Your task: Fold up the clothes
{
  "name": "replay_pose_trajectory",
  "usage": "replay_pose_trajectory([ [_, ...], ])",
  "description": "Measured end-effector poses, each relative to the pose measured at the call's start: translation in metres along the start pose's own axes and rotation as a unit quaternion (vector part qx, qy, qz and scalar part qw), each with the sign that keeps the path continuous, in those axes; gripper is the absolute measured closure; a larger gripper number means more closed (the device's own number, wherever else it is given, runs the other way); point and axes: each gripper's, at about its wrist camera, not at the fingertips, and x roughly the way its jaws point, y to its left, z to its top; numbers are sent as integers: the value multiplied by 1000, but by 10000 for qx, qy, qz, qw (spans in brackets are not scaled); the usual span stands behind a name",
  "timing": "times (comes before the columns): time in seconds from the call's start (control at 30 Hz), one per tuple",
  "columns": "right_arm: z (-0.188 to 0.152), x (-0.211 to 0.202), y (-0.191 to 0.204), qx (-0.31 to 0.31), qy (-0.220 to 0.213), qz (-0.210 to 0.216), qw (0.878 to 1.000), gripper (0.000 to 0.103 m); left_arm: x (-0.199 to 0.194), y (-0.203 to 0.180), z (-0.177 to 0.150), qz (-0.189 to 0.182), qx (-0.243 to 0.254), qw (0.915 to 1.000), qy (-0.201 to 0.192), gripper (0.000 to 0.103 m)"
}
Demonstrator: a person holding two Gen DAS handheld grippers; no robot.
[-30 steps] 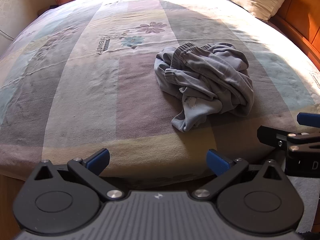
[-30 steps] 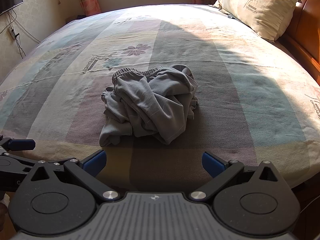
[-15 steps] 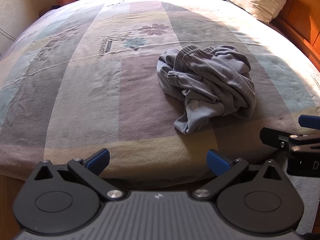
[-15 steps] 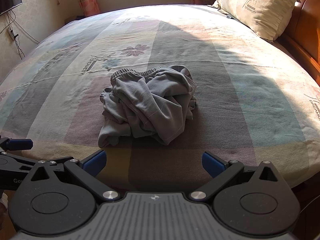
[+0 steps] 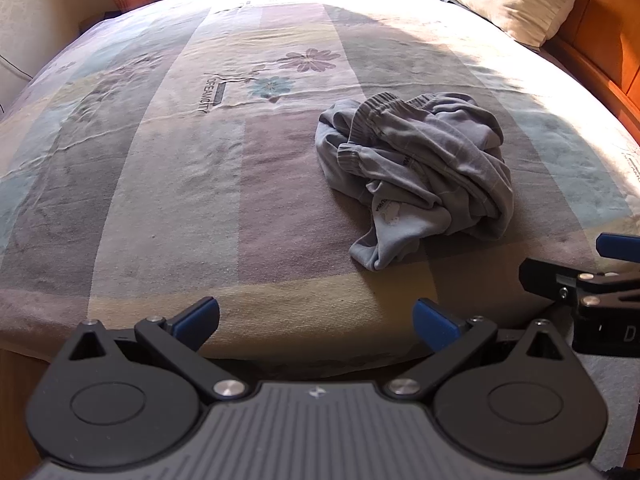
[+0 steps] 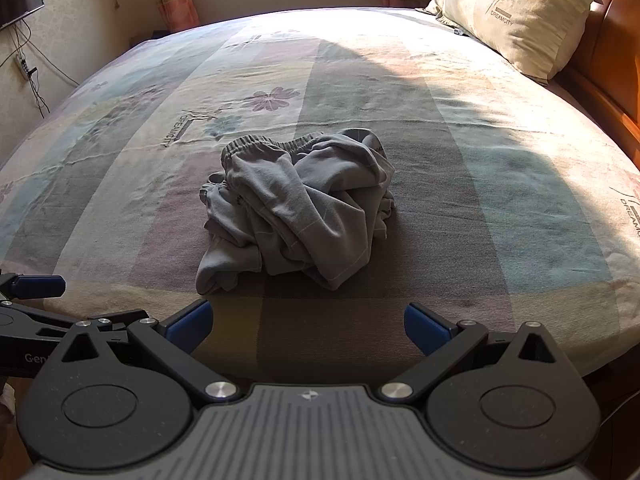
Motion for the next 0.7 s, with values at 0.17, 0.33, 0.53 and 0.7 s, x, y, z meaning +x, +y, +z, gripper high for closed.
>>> replay_pose_trajectory([
  [0.17, 0, 2, 1, -3, 20, 18, 10000, 0, 1, 0, 1, -7, 21, 10000, -22, 0],
  [0.33, -1, 3, -2, 19, 28, 46, 10000, 0, 1, 0, 1, -35, 29, 10000, -78, 0],
  [0.53, 0, 6, -6, 58, 35, 132, 9999, 0, 4, -1, 3, -83, 27, 9999, -101, 0],
  [0.7, 2, 11, -12, 169, 78, 390, 9991, 0, 7, -1, 6, -61, 40, 9999, -155, 0],
])
